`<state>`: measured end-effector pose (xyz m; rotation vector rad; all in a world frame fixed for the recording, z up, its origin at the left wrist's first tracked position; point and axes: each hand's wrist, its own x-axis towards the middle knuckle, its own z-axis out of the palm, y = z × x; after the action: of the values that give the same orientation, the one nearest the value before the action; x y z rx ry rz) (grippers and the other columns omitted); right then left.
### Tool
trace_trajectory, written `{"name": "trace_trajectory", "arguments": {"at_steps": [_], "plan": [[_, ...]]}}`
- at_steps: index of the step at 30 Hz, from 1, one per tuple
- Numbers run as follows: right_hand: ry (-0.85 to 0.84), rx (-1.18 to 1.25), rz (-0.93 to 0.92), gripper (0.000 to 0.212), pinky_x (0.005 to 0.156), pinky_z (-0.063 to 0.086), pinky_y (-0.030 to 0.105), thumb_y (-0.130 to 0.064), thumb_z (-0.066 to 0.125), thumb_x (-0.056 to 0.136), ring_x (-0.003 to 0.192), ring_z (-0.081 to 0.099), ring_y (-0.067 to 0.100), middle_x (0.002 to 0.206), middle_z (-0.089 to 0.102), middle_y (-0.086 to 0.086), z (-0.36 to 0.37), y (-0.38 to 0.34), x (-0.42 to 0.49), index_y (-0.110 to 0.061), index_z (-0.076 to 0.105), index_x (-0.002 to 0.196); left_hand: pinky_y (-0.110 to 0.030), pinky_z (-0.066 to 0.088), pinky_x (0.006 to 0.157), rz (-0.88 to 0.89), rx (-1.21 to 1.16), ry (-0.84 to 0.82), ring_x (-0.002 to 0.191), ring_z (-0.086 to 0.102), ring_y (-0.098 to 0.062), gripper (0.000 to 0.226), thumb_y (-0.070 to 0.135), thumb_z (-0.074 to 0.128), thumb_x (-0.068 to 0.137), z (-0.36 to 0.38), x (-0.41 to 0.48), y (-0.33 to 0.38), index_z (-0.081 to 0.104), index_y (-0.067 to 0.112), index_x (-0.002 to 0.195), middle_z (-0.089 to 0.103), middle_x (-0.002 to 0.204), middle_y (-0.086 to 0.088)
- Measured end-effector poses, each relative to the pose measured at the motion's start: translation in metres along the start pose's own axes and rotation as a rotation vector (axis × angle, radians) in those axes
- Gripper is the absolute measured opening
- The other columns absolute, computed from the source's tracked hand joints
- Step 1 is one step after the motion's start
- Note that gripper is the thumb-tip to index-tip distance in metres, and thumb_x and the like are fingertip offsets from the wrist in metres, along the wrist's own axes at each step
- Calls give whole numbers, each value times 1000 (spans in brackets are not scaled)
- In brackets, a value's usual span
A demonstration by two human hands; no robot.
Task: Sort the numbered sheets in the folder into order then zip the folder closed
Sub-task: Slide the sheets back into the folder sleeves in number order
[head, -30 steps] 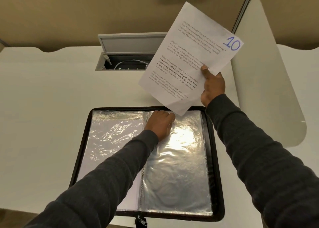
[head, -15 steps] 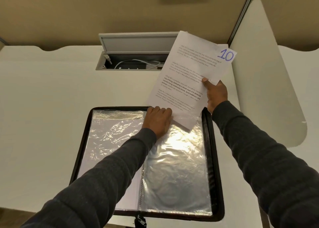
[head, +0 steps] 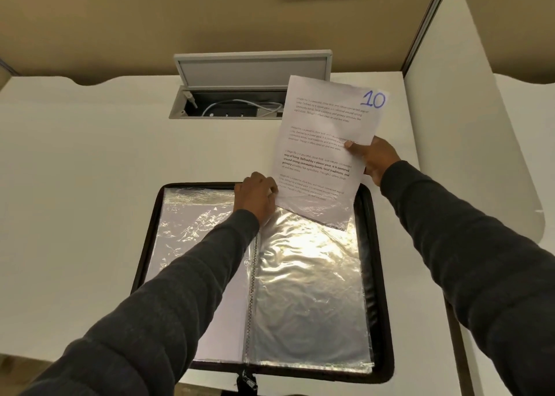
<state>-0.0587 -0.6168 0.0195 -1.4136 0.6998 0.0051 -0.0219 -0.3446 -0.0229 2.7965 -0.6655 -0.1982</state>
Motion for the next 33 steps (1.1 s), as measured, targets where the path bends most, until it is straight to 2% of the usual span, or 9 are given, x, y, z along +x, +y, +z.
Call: {"name": "trace_trajectory", "arguments": {"at_steps": [5, 10, 17, 22, 26, 28, 29, 31, 33], "plan": [[3, -23, 29, 38, 94, 56, 50, -22, 72, 92, 109, 67, 30, 121, 70, 7, -8, -4, 13, -17, 62, 128, -44, 47, 91, -96, -180, -20, 96, 61, -22, 8, 22, 62, 89, -4, 8, 4, 69, 24, 88, 66, 102, 0], [-41, -63, 74, 37, 97, 54, 55, -20, 74, 90, 108, 68, 31, 118, 72, 7, -13, -4, 18, -17, 63, 126, -44, 48, 89, -100, -208, -23, 90, 63, -18, 11, 22, 61, 87, -5, 9, 3, 67, 29, 82, 69, 89, 7], [-170, -184, 96, 44, 99, 52, 54, -21, 75, 89, 112, 66, 32, 122, 70, 9, -2, -2, 17, -15, 62, 130, -44, 49, 87, -83, -254, -27, 93, 62, -18, 13, 19, 61, 87, -4, 9, -1, 66, 30, 81, 65, 96, 5], [-319, -389, 131, 38, 99, 53, 48, -21, 74, 89, 108, 66, 31, 119, 70, 8, 12, -3, 8, -17, 62, 125, -37, 41, 89, -71, -196, 3, 99, 54, -19, 3, 23, 66, 86, -4, 10, 2, 68, 24, 88, 55, 103, 1], [-388, -617, 172, 37, 100, 53, 47, -23, 75, 89, 108, 66, 31, 118, 69, 8, 18, 1, 2, -15, 62, 122, -37, 38, 91, -58, -128, 7, 104, 50, -21, 8, 23, 65, 84, -2, 11, 4, 65, 21, 92, 51, 111, -1], [-410, -655, 198, 32, 100, 53, 47, -21, 75, 88, 108, 67, 32, 118, 70, 10, 19, 4, -2, -16, 63, 117, -37, 36, 93, -37, -136, 19, 110, 49, -24, 20, 25, 64, 82, -2, 14, 6, 62, 21, 102, 50, 120, -3], [-413, -669, 203, 30, 100, 53, 47, -20, 75, 89, 108, 67, 32, 117, 70, 10, 20, 6, -3, -16, 63, 116, -38, 36, 97, -26, -150, 25, 117, 47, -26, 31, 26, 64, 83, -2, 17, 8, 59, 21, 113, 47, 129, -4], [-427, -683, 213, 28, 101, 53, 46, -19, 74, 89, 107, 67, 31, 115, 70, 8, 20, 9, -9, -17, 62, 114, -44, 29, 111, -13, -166, 28, 136, 35, -28, 54, 29, 58, 90, -6, 27, 17, 43, 20, 141, 33, 152, -8], [-439, -690, 214, 31, 102, 52, 47, -22, 74, 90, 108, 67, 31, 118, 70, 9, 20, 12, -14, -16, 62, 117, -46, 17, 120, 34, -121, 24, 147, 19, -26, 63, 30, 49, 97, -12, 41, 29, 23, 19, 154, 17, 162, -7]]}}
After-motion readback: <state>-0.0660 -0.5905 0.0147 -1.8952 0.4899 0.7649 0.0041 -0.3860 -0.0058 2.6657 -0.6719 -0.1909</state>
